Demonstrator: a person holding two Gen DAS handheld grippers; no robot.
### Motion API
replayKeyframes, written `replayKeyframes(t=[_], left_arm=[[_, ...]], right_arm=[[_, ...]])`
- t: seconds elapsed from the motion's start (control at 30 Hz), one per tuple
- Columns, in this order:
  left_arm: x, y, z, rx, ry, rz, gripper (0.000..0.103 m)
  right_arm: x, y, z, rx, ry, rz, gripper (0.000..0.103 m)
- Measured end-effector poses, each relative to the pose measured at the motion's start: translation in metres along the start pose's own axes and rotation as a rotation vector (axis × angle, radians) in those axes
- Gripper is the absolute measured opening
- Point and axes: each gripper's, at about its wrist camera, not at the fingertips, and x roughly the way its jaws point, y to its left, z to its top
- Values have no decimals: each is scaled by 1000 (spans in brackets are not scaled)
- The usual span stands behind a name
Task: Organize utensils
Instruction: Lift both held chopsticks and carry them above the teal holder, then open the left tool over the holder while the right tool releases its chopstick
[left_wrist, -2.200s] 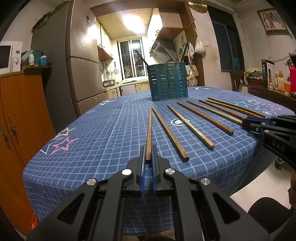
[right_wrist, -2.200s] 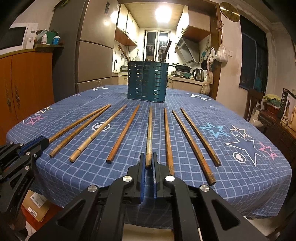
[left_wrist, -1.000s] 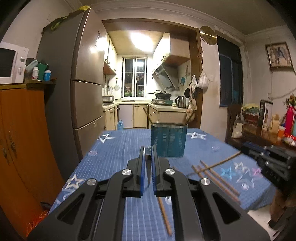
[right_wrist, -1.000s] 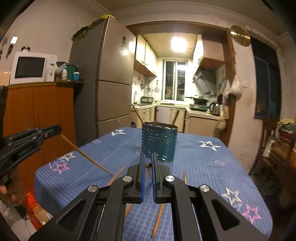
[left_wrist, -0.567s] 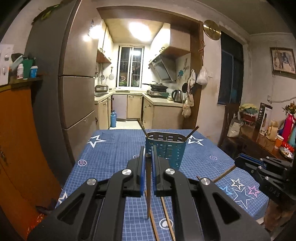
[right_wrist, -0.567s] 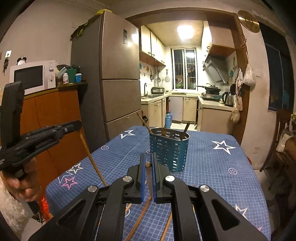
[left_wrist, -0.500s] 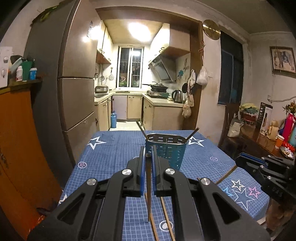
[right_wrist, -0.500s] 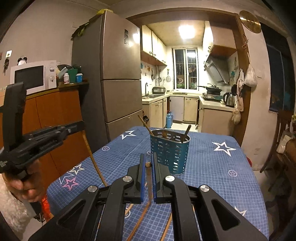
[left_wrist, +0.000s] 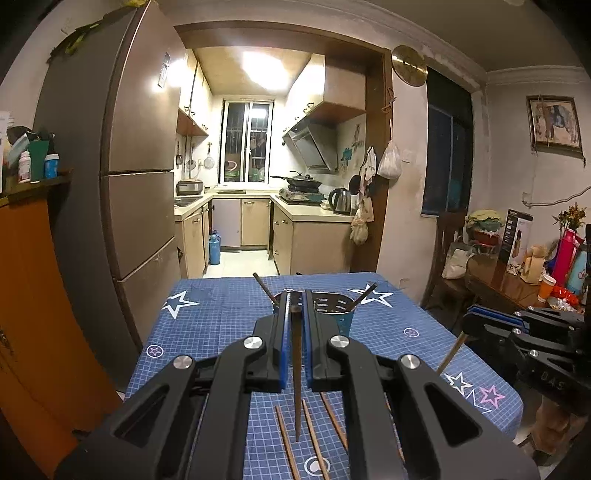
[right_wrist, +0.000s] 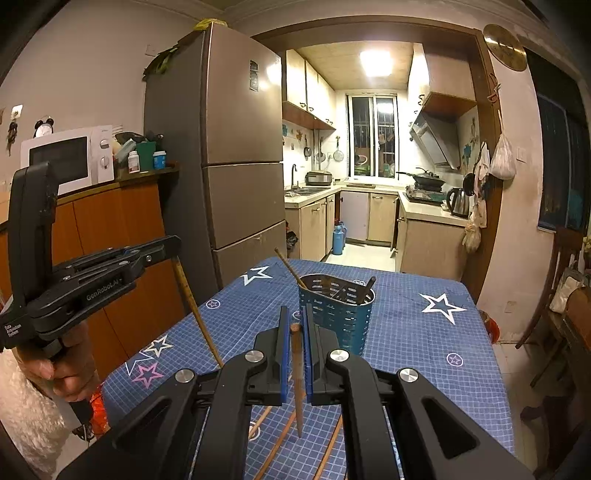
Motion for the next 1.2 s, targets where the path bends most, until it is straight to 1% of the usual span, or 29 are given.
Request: replayKeyframes(t=[0.17,0.3,0.43,0.6,0.7,0.77,0.83,0.9,0.97,1.07,1.2], left_arm=[[12,-2,11,-10,20,-17,5],[20,-3,33,-23,9,-36,5],[34,-9,66,-23,-32,-45,5],[66,-11,108,-41,-98,-36,5],[90,-12,128,-66,-135,-22,5],[107,-12,135,-85,-155,-16,5],[125,-12,135,-87,-178,3,5],[139,-8,132,-105,-178,5,5],[157,-4,123,-114,-176,19,5],[180,0,107,-125,-151,36,5],[208,0,76,-93,-89,79,5]], right_arm=[[7,-7,15,14,14,1,8],[13,-17,42,28,2,-9,8],[21,-29,85,44,-41,-33,8],[41,-46,135,75,-114,-72,8],[58,-55,156,87,-155,-113,8],[72,-61,163,91,-177,-142,8],[85,-66,165,95,-193,-161,8],[105,-73,165,99,-198,-184,8],[122,-78,159,116,-187,-187,8],[143,-85,147,127,-168,-188,8],[173,-92,125,138,-115,-178,8]])
